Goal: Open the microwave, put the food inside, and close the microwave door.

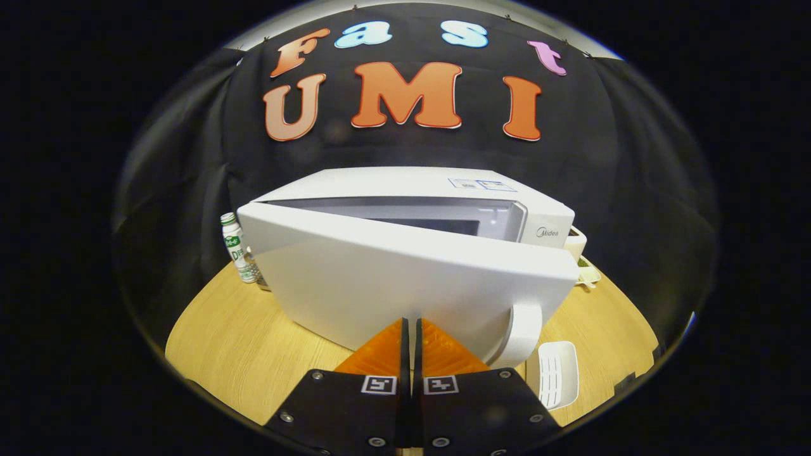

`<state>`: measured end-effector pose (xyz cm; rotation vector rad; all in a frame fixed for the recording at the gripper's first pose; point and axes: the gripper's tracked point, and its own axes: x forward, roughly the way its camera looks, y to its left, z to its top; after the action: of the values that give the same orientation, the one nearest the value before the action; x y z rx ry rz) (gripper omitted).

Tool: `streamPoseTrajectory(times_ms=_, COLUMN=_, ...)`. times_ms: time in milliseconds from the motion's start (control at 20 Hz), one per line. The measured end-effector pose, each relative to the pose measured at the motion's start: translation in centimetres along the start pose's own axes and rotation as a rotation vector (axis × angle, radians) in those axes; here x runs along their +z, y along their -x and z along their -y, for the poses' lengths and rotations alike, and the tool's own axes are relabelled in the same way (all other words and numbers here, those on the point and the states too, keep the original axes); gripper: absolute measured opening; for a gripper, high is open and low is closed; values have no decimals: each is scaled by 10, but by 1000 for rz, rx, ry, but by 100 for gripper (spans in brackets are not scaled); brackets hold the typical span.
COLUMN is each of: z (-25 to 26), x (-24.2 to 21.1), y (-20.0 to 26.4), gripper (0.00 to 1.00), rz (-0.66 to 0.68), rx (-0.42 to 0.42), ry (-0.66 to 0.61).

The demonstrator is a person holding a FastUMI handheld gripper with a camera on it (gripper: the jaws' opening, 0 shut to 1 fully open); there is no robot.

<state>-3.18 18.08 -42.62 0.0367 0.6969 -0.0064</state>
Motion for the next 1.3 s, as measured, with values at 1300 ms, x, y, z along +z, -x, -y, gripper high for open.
streamPoseTrajectory(times_ms=1300, z=35, x=91, y=-14, gripper=11, rz=154, rx=-51, ry=31)
